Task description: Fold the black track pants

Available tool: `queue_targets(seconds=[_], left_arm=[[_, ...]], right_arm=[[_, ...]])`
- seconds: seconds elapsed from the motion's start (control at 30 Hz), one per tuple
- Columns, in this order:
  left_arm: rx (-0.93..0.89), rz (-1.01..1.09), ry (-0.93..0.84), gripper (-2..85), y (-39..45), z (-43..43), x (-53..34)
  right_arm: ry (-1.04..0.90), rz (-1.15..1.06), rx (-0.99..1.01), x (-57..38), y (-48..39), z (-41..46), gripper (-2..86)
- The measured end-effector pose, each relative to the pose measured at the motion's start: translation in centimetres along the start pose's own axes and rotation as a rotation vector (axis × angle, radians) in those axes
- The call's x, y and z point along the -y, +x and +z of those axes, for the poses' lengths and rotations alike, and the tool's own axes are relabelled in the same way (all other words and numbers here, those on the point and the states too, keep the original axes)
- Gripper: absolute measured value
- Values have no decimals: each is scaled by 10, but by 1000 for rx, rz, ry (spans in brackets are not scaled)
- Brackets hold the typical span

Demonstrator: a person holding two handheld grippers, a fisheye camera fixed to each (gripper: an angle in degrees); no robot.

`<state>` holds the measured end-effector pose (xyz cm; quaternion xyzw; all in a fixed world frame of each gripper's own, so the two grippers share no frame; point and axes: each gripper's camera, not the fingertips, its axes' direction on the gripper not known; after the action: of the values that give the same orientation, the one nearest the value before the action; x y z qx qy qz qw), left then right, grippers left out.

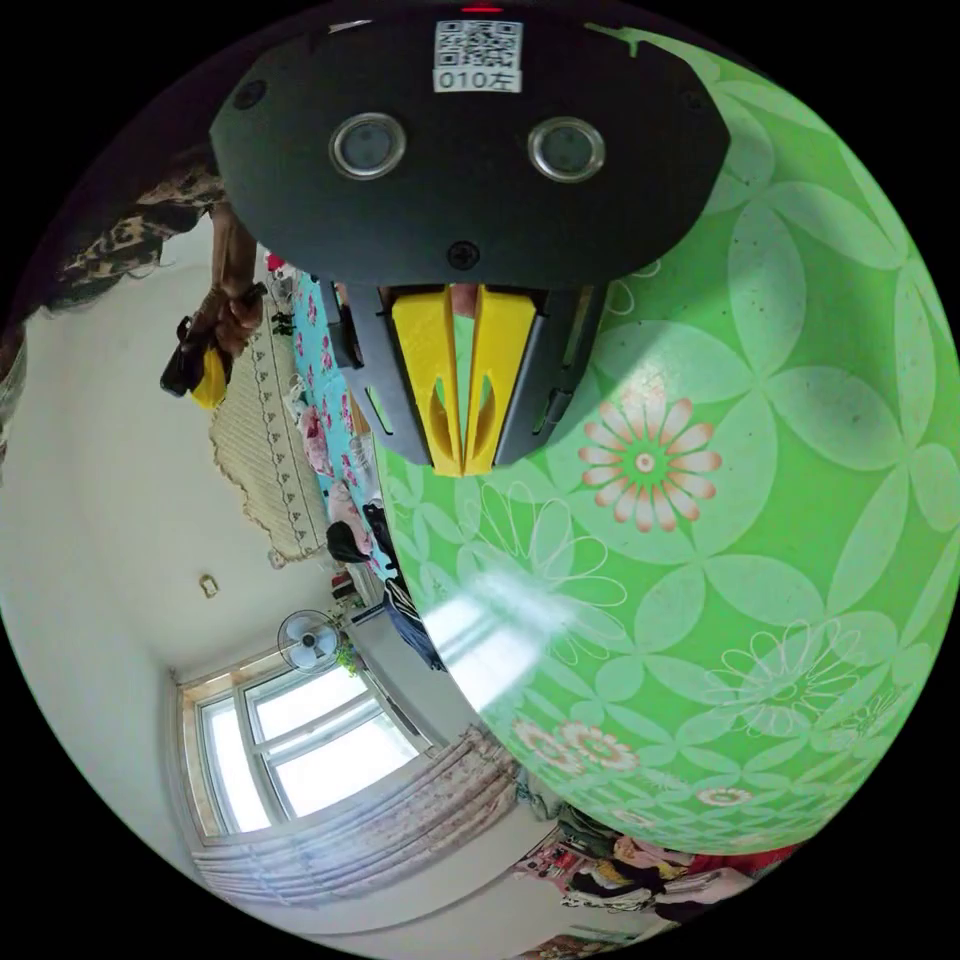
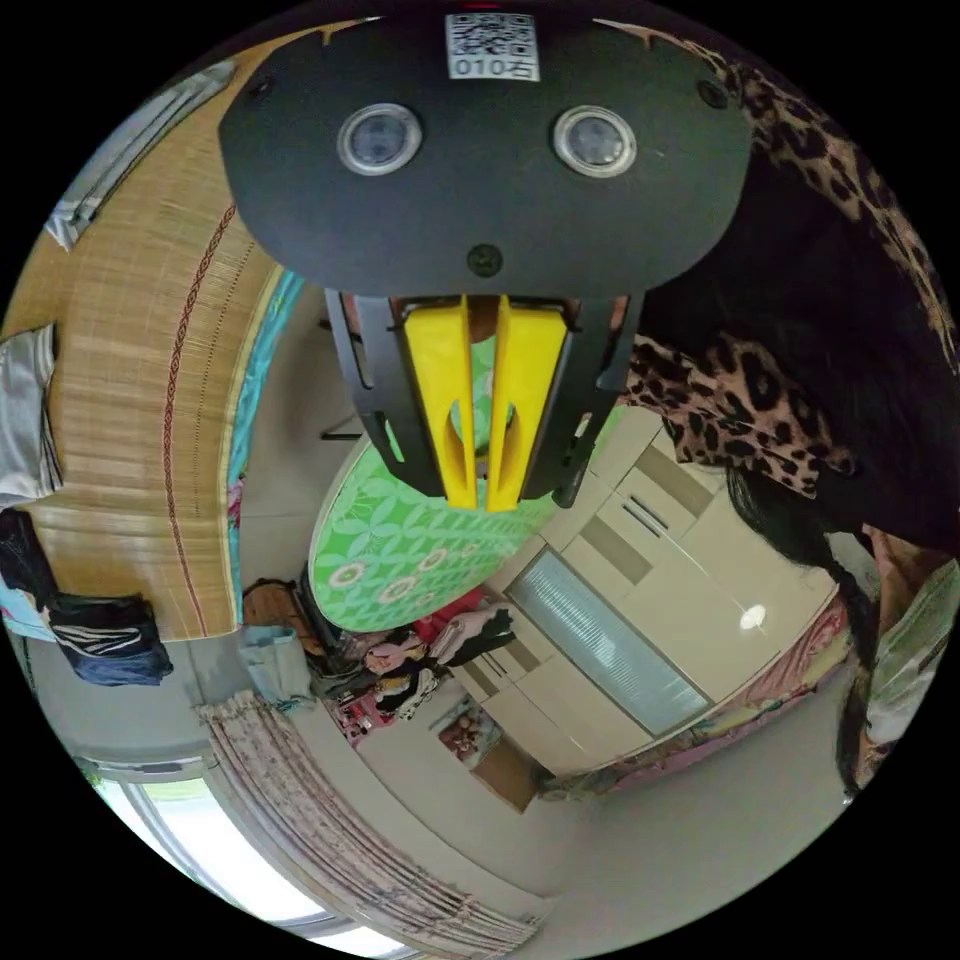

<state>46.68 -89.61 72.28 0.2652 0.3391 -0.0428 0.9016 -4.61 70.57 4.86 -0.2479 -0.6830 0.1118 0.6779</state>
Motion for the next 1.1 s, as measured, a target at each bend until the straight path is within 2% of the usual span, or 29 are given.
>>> queue_targets(seconds=[0.17,0.3,0.47,0.63,0.77,0.83,1.03,1.1], left_arm=[[-35,-31,0,-4,-10,10,-7],[-50,-54,13,-3,-14,13,-19],[-58,-77,27,-3,-15,15,-34],[-23,-55,37,-3,-5,16,-49],[-51,-75,35,-3,-5,14,-61],[-54,-78,34,-3,-2,12,-68],[-63,-88,36,-3,7,5,-89],[-78,-101,35,-3,8,3,-95]], right_arm=[[-30,39,24,78,29,-18,55],[-69,33,173,146,29,-32,59],[-131,38,157,211,46,-48,62],[4,198,401,275,135,-59,74],[263,397,640,344,235,-82,90],[317,449,619,378,269,-99,95],[347,586,355,493,356,-153,104],[416,720,304,522,390,-162,104]])
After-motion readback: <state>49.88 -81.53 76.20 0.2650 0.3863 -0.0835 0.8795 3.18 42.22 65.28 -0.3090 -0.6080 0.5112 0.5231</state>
